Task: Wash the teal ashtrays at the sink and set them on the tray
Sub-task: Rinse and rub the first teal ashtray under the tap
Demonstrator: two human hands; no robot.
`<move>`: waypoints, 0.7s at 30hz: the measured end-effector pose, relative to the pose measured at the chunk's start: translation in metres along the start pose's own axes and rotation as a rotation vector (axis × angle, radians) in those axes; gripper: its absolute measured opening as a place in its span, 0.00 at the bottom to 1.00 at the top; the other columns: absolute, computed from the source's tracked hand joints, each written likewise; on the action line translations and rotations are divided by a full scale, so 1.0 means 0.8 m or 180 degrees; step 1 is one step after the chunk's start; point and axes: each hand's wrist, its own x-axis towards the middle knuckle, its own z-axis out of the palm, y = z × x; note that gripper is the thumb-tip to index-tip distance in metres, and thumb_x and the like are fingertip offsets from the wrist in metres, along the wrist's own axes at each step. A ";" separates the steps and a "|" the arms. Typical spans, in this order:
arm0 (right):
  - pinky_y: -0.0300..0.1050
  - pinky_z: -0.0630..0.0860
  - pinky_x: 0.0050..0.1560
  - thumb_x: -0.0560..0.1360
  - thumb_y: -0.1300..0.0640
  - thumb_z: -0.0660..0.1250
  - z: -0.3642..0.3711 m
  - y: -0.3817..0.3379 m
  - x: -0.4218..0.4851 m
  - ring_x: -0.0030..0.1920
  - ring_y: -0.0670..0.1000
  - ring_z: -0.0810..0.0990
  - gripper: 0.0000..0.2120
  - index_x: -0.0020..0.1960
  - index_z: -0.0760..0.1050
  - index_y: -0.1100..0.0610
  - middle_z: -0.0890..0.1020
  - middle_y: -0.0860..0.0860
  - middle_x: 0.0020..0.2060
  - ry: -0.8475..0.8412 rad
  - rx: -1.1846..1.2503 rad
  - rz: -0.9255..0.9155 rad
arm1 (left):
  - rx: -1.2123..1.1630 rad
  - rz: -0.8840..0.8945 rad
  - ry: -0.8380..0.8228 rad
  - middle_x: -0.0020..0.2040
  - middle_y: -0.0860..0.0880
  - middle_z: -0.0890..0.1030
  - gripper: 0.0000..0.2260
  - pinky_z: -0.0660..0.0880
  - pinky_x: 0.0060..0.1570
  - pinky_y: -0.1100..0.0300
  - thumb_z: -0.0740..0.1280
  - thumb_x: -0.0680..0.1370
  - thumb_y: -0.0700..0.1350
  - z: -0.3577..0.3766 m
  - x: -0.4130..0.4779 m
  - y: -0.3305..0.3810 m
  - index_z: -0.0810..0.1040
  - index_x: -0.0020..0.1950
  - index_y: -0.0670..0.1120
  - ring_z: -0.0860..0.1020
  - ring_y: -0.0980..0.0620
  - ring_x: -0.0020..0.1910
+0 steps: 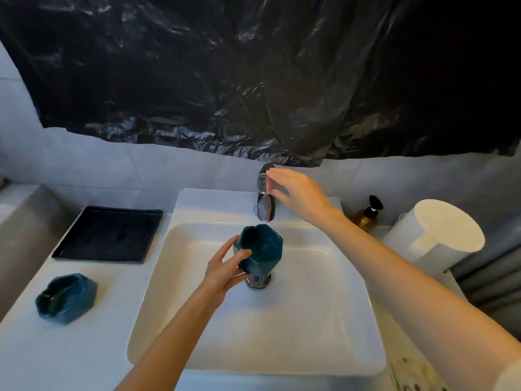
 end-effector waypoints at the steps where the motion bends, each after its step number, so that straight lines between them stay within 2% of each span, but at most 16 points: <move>1: 0.46 0.68 0.67 0.77 0.52 0.66 0.002 0.000 0.002 0.71 0.51 0.68 0.26 0.74 0.65 0.54 0.67 0.50 0.72 -0.0078 -0.0106 -0.0129 | 0.0013 0.0000 0.0000 0.64 0.41 0.75 0.23 0.80 0.49 0.48 0.73 0.73 0.42 0.005 0.003 0.002 0.74 0.65 0.56 0.78 0.39 0.57; 5: 0.49 0.72 0.64 0.79 0.47 0.60 0.005 -0.015 0.003 0.72 0.53 0.65 0.27 0.75 0.61 0.55 0.65 0.53 0.74 -0.0051 -0.0703 -0.0400 | 0.0061 -0.0009 -0.0004 0.66 0.42 0.74 0.24 0.80 0.50 0.48 0.73 0.73 0.44 0.016 0.010 0.005 0.73 0.67 0.57 0.78 0.39 0.58; 9: 0.50 0.71 0.64 0.80 0.53 0.60 0.001 -0.022 0.007 0.74 0.58 0.62 0.28 0.77 0.54 0.56 0.58 0.59 0.76 -0.0355 -0.1383 -0.0657 | 0.0148 0.0021 -0.0002 0.67 0.42 0.73 0.25 0.80 0.49 0.50 0.72 0.73 0.45 0.019 0.010 0.007 0.71 0.69 0.57 0.77 0.39 0.60; 13: 0.50 0.72 0.64 0.80 0.54 0.59 -0.002 -0.026 0.005 0.74 0.59 0.61 0.27 0.76 0.55 0.57 0.58 0.60 0.75 -0.0413 -0.1372 -0.0616 | 0.0196 0.0050 -0.0041 0.67 0.42 0.73 0.25 0.80 0.48 0.51 0.71 0.74 0.45 0.019 0.007 0.011 0.70 0.70 0.56 0.77 0.39 0.60; 19: 0.50 0.73 0.62 0.80 0.56 0.61 -0.010 -0.030 0.010 0.72 0.58 0.66 0.25 0.74 0.58 0.58 0.62 0.59 0.73 -0.0373 -0.1284 -0.0547 | 0.0249 0.0090 -0.0103 0.66 0.41 0.74 0.25 0.80 0.46 0.53 0.71 0.75 0.44 0.019 0.003 0.019 0.70 0.70 0.57 0.78 0.40 0.58; 21: 0.50 0.75 0.60 0.81 0.56 0.59 -0.012 -0.032 0.010 0.70 0.58 0.67 0.22 0.73 0.59 0.58 0.64 0.59 0.72 -0.0289 -0.1270 -0.0539 | 0.0269 0.0107 -0.0124 0.67 0.42 0.74 0.25 0.80 0.45 0.54 0.70 0.75 0.44 0.019 0.002 0.020 0.70 0.70 0.56 0.77 0.40 0.59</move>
